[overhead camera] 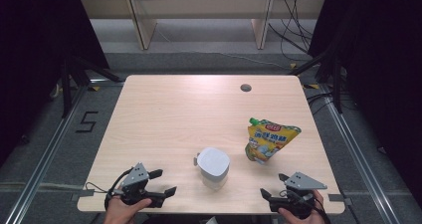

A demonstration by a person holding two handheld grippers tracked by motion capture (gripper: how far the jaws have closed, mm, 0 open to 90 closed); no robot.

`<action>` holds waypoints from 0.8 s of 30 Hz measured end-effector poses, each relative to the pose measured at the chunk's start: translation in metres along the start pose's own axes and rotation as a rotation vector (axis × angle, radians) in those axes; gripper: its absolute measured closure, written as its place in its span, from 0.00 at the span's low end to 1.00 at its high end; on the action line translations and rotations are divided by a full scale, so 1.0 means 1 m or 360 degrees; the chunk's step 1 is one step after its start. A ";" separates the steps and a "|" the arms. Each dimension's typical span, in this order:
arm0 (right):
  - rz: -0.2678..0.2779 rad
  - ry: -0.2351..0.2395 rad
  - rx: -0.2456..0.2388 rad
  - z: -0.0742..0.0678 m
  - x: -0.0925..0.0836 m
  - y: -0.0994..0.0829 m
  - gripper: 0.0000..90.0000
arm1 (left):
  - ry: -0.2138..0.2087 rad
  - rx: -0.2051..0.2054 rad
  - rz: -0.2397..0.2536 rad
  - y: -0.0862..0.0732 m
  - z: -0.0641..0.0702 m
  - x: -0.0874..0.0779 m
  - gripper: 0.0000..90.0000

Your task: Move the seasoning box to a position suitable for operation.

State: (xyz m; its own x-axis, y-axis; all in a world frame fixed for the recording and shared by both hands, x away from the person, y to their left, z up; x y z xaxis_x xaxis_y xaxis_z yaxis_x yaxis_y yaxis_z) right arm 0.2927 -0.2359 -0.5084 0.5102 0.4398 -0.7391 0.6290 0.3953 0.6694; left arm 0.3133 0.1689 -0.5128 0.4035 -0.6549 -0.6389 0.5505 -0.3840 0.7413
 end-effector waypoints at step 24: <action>0.0015 0.0030 0.0042 0.000 -0.001 -0.001 0.20 | 0.0040 0.0290 0.0119 0.043 -0.006 0.036 0.38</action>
State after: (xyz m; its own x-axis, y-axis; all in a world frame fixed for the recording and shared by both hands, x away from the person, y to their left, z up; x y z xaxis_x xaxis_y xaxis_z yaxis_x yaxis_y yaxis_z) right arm 0.2916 -0.2365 -0.5080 0.5053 0.4587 -0.7310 0.6394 0.3698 0.6741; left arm 0.3561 0.1329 -0.5056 0.4578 -0.6703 -0.5840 0.3779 -0.4479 0.8103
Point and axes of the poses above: each handheld gripper's, and its own axes: x roughly forward along the jaws, y roughly out of its top, z roughly to its right, the point moved 4 cm from there along x, roughly forward along the jaws, and after that the axes turned 11 degrees about -z, right-handed, at the moved point
